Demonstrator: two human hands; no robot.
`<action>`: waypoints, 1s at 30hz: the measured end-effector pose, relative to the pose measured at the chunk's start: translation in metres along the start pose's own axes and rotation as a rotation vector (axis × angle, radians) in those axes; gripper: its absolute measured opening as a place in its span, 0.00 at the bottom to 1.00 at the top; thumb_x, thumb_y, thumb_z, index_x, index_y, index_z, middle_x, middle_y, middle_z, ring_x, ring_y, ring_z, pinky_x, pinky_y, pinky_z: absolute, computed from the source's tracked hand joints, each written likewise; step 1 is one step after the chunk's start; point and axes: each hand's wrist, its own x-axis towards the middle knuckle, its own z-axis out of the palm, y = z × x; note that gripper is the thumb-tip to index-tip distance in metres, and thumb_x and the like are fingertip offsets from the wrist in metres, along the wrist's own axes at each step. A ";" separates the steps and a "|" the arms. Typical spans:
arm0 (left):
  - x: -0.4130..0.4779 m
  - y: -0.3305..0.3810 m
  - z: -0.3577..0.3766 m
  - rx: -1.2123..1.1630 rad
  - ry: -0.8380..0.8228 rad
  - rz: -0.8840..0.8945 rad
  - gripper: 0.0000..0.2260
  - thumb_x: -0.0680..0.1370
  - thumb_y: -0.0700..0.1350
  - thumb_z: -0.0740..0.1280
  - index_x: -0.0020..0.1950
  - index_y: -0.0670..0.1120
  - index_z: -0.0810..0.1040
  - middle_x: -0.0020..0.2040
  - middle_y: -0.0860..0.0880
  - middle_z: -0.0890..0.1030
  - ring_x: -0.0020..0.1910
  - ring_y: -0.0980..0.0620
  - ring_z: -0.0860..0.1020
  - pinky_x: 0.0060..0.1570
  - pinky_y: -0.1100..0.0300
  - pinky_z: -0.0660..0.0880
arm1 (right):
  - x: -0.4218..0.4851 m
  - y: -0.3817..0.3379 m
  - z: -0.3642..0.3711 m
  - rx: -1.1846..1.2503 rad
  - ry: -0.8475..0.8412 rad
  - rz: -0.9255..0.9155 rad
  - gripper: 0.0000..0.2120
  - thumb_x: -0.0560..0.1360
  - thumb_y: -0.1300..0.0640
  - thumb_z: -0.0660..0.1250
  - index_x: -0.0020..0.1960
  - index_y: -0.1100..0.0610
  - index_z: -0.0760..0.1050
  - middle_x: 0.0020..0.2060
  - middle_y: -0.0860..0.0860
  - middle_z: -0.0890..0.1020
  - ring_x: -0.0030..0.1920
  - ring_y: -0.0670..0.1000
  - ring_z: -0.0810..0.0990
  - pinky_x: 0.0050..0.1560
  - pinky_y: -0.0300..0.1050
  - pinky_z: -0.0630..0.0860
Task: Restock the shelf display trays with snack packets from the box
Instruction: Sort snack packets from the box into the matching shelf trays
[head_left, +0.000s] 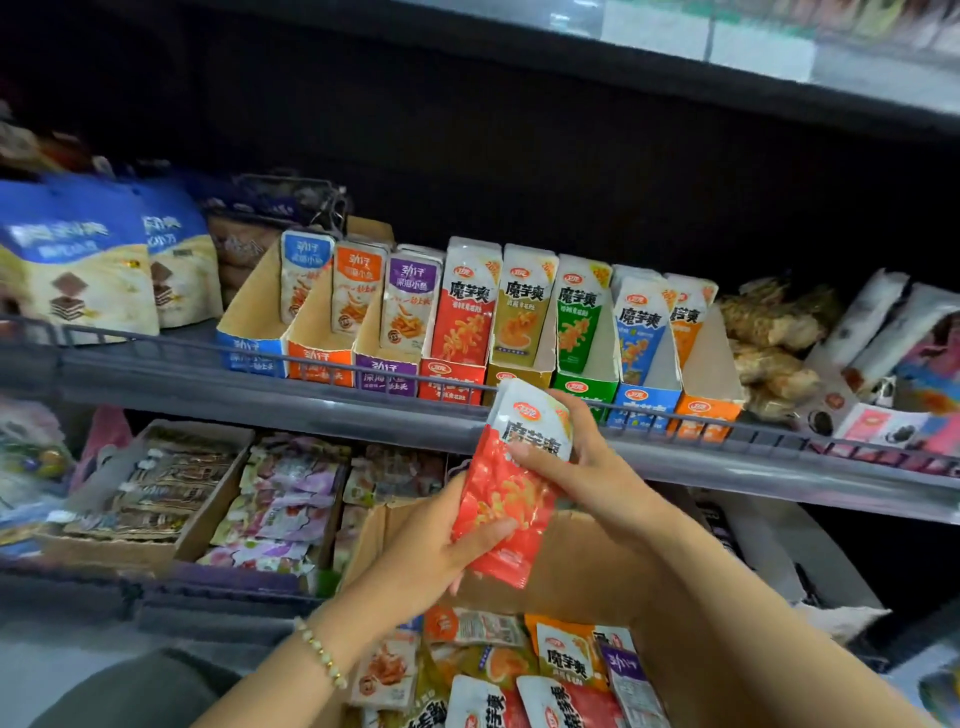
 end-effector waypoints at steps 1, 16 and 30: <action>0.001 0.004 -0.005 0.027 0.010 0.010 0.16 0.72 0.58 0.64 0.59 0.62 0.66 0.42 0.61 0.83 0.28 0.60 0.77 0.26 0.65 0.72 | 0.003 -0.009 -0.006 -0.026 -0.031 0.032 0.29 0.73 0.56 0.71 0.68 0.44 0.59 0.56 0.52 0.79 0.49 0.48 0.84 0.44 0.42 0.81; 0.086 0.042 -0.096 0.316 0.145 0.121 0.24 0.70 0.65 0.59 0.60 0.52 0.68 0.40 0.53 0.79 0.34 0.59 0.77 0.36 0.62 0.75 | 0.083 -0.106 -0.033 -0.214 0.002 -0.179 0.30 0.67 0.68 0.76 0.61 0.51 0.66 0.50 0.55 0.81 0.45 0.49 0.84 0.40 0.43 0.81; 0.124 0.016 -0.130 0.928 0.125 0.124 0.14 0.79 0.60 0.58 0.51 0.53 0.77 0.51 0.55 0.77 0.47 0.56 0.75 0.49 0.57 0.75 | 0.162 -0.095 -0.015 -0.510 0.214 -0.283 0.28 0.70 0.65 0.74 0.61 0.51 0.62 0.44 0.47 0.80 0.38 0.40 0.81 0.32 0.35 0.78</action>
